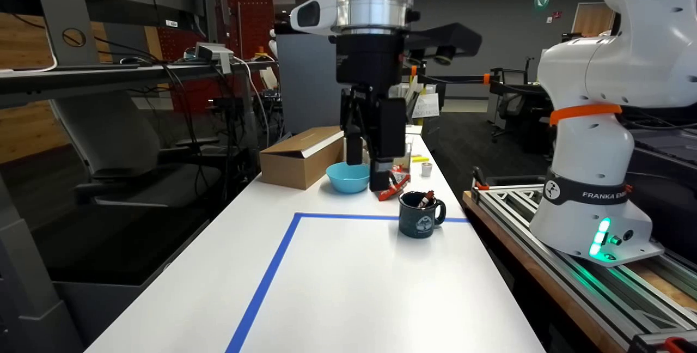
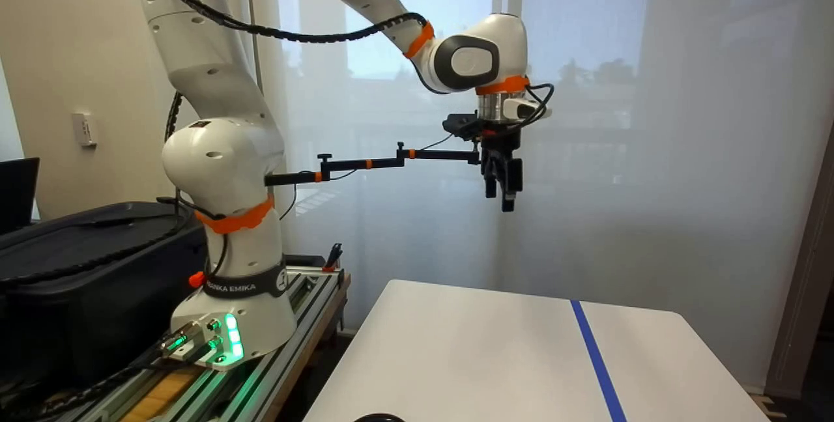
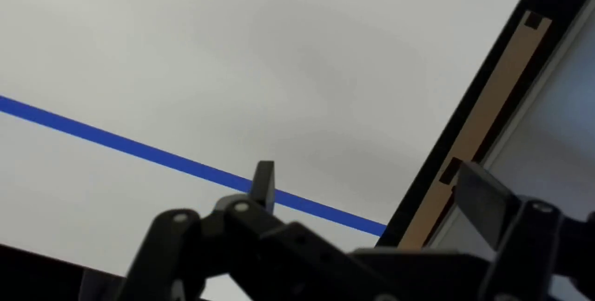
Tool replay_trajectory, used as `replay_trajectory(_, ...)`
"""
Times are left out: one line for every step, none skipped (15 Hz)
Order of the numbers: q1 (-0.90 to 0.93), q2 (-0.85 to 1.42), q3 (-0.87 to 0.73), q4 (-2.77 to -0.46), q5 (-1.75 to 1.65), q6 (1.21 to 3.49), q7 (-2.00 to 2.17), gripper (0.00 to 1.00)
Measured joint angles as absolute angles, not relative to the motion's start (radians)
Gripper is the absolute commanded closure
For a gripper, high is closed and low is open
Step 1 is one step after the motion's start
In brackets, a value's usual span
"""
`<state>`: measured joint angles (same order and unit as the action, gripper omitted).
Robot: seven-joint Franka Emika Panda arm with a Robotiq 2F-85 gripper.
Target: Shift the sharpie to the table
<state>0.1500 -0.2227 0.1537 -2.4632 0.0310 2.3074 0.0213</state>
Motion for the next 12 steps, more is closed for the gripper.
replay_trajectory(0.129, -0.220, 0.137, -2.478, -0.017, 2.341, 0.003, 0.00)
replay_trajectory(0.109, -0.220, 0.118, -2.489, -0.054, 2.363, -0.025, 0.00)
replay_trajectory(0.089, -0.220, 0.096, -2.496, -0.083, 2.373, -0.058, 0.00)
replay_trajectory(0.071, -0.222, 0.076, -2.502, -0.111, 2.374, -0.086, 0.00)
replay_trajectory(0.052, -0.225, 0.057, -2.507, -0.139, 2.374, -0.110, 0.00)
replay_trajectory(0.034, -0.230, 0.041, -2.516, -0.170, 2.374, -0.128, 0.00)
replay_trajectory(0.014, -0.237, 0.027, -2.527, -0.205, 2.372, -0.137, 0.00)
replay_trajectory(-0.005, -0.246, 0.014, -2.539, -0.238, 2.373, -0.142, 0.00)
replay_trajectory(-0.026, -0.253, 0.001, -2.552, -0.275, 2.373, -0.144, 0.00)
replay_trajectory(-0.047, -0.259, -0.012, -2.563, -0.310, 2.373, -0.144, 0.00)
replay_trajectory(-0.068, -0.261, -0.024, -2.574, -0.344, 2.373, -0.143, 0.00)
replay_trajectory(-0.090, -0.261, -0.037, -2.585, -0.375, 2.373, -0.143, 0.00)
